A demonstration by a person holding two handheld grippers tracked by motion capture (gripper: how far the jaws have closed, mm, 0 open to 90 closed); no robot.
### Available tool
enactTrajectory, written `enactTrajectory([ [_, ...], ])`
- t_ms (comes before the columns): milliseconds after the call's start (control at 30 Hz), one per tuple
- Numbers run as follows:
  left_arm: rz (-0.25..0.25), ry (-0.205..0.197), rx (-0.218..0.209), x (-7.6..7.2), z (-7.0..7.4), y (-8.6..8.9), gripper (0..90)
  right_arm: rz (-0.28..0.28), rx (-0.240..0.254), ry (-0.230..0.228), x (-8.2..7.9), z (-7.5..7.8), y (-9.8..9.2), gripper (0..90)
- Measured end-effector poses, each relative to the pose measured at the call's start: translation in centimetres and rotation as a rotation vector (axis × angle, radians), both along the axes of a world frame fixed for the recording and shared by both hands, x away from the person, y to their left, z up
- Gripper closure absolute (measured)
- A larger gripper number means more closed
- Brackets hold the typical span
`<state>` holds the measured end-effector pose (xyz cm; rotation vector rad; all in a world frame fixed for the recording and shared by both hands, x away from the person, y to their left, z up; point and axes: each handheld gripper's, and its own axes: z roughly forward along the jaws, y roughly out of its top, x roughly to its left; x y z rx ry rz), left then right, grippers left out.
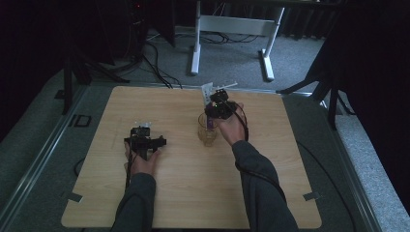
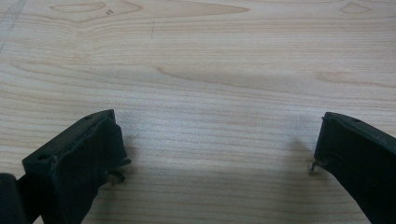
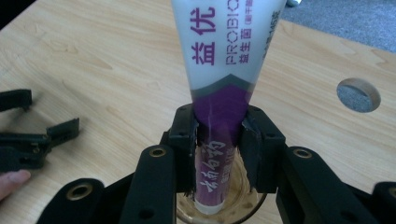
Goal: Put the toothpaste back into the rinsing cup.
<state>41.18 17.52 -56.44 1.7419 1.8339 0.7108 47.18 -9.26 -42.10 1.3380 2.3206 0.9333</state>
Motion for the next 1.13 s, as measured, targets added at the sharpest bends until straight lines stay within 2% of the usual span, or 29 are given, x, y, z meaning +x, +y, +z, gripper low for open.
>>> enactTrajectory([
  [333, -0.001, -0.001, 0.002, 0.0, 0.0, 0.0, 0.0, 0.003, -0.055, 0.045, -0.2, -2.5, -0.1, 65.4],
  [433, 0.0, -0.001, 0.0, 0.0, 0.0, 0.0, 0.0, -0.006, -0.033, 0.049, -0.3, -3.0, -0.6, 64.8],
  [500, 0.0, -0.001, 0.0, 0.0, 0.0, 0.0, 0.0, 0.003, -0.038, 0.061, -0.3, -3.2, -0.8, 63.4],
  [533, 0.0, -0.001, 0.0, 0.0, 0.0, 0.0, 0.0, 0.012, -0.053, 0.06, -0.5, -3.3, -0.9, 63.1],
  [667, 0.0, -0.001, 0.0, 0.0, 0.0, 0.0, 0.0, 0.042, -0.048, 0.054, -1.0, -3.5, -1.0, 62.0],
  [867, 0.0, -0.001, 0.0, 0.0, 0.0, 0.0, 0.0, 0.053, -0.044, 0.036, -1.5, -3.1, -1.3, 60.5],
  [1033, 0.0, 0.0, 0.0, 0.0, 0.0, 0.0, 0.0, 0.07, -0.018, 0.004, -2.5, -2.5, -2.0, 59.3],
  [1133, -0.001, 0.0, 0.0, 0.0, 0.0, 0.0, 0.0, 0.081, -0.03, -0.011, -3.2, -2.5, -2.7, 58.6],
])
